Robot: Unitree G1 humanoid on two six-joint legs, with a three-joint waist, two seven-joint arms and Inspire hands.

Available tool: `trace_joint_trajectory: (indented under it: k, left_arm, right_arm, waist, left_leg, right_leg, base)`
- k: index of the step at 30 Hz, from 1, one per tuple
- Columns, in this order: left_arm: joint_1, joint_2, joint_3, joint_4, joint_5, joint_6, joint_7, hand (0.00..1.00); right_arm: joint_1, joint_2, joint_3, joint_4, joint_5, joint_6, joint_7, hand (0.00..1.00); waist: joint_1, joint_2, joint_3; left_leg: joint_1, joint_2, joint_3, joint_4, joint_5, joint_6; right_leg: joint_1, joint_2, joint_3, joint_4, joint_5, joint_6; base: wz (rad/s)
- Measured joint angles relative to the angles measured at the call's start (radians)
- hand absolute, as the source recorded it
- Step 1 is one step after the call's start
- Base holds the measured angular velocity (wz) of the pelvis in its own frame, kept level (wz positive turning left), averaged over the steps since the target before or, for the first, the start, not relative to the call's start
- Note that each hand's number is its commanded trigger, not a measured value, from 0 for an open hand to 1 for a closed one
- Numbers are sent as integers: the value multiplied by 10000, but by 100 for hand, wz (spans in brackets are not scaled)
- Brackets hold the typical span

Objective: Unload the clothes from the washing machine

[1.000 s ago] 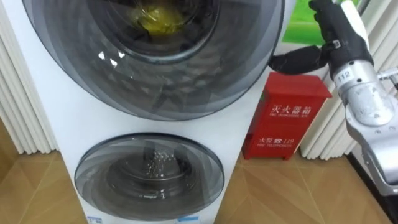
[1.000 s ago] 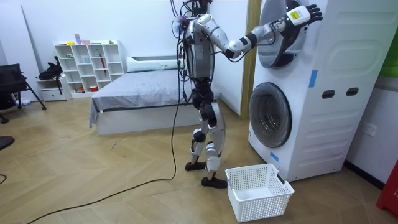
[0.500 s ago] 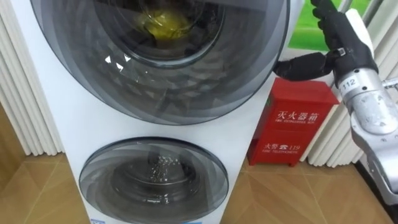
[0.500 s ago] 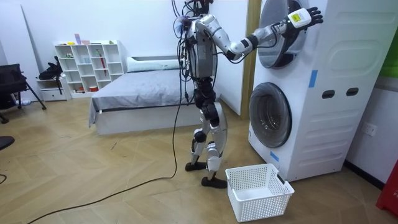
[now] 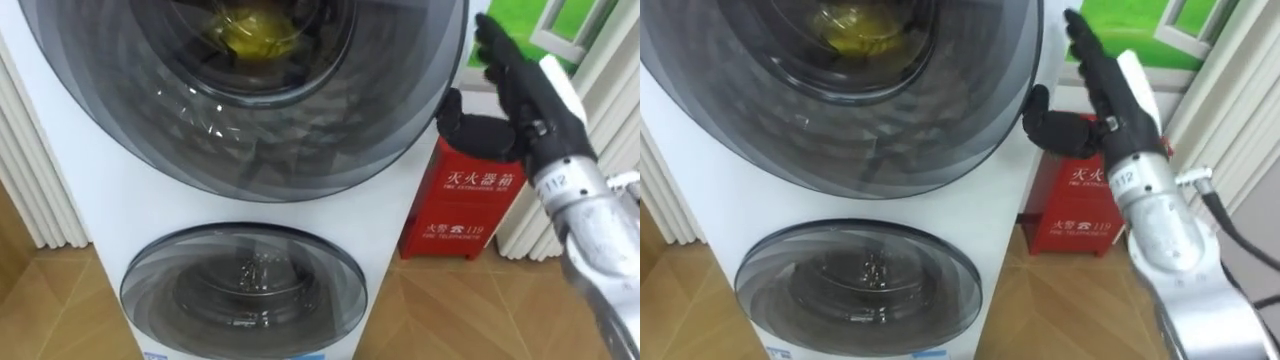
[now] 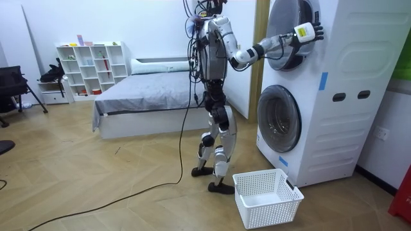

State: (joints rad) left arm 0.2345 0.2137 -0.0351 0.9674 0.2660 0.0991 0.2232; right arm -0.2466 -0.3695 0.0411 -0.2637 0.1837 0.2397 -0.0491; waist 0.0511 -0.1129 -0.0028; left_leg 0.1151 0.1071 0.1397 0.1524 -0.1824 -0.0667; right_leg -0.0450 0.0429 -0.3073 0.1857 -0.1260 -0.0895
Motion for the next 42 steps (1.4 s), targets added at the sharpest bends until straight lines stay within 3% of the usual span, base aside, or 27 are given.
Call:
trace_joint_trajectory:
  k: [3,4,7,11,13,24,33,36,38,39,42]
  left_arm:
    - [-20,-2,2,-7,4,-120,-1,0]
    - [-18,-3,4,-14,6,-172,-7,0]
    - [15,4,-8,-34,10,-206,-12,0]
    - [14,-7,-104,-27,9,-390,-25,0]
    - [21,-6,-103,-19,10,-410,-25,0]
    - [-102,-10,-477,363,-4,-657,64,0]
    - [-102,-16,-479,423,-2,-774,69,0]
    - [-84,-25,-481,423,-3,-885,69,0]
    - [-71,-24,-481,421,-4,-967,78,0]
    - [-66,-26,-514,421,-12,-993,82,0]
    - [-72,-44,-579,421,-7,-1032,86,0]
  right_arm:
    - [440,597,13,-250,725,-64,168,0]
    - [548,706,52,-293,861,-252,192,0]
    - [1012,773,345,-630,1016,-765,524,0]
    - [1348,913,361,-634,1264,-1254,748,0]
    - [1555,942,364,-635,1297,-1573,853,0]
    - [1893,1171,523,-632,1652,-2071,966,0]
    - [1909,1173,560,-627,1872,-2163,976,0]
    - [1910,1170,555,-628,2167,-2163,1070,0]
    - [1910,1165,552,-628,2339,-2163,1139,0]
    - [1909,1155,556,-630,2410,-2170,1177,0]
    - [1910,1160,528,-641,2478,-2175,1253,0]
  waist:
    - [-9,122,-4]
    - [-9,172,-21]
    - [-2,269,-68]
    - [-23,383,-49]
    - [-101,432,-27]
    - [-271,444,-18]
    - [-306,439,13]
    - [-312,439,13]
    - [-314,434,9]
    - [-314,430,7]
    - [-325,435,6]
  left_leg:
    - [-7,42,232,-2,-7,-11]
    - [-6,49,231,6,-19,-24]
    - [22,43,233,-2,-48,-38]
    - [142,47,233,-28,-125,-19]
    - [158,39,236,-29,-181,3]
    - [201,13,248,-32,-208,9]
    - [175,-7,248,-37,-210,8]
    - [168,-8,248,-34,-210,8]
    - [167,-20,249,-34,-211,6]
    - [166,-38,253,-27,-232,-11]
    - [152,-32,279,-6,-232,-12]
  right_leg:
    - [-6,2,5,-7,-25,42]
    - [-7,8,26,-13,-27,46]
    - [29,9,8,0,-10,25]
    - [104,9,16,9,-10,32]
    - [135,5,13,9,-86,215]
    - [197,-21,1,-2,-65,195]
    - [188,-3,-31,-4,-98,250]
    - [183,3,-39,-4,-36,144]
    - [183,3,-38,-16,42,-111]
    - [177,-6,-38,-20,57,-347]
    - [163,-6,-38,-19,60,-365]
  base:
    - [-1]
    - [0]
    - [5]
    - [-3]
    - [2]
    - [0]
    - [1]
    - [0]
    - [0]
    - [0]
    - [0]
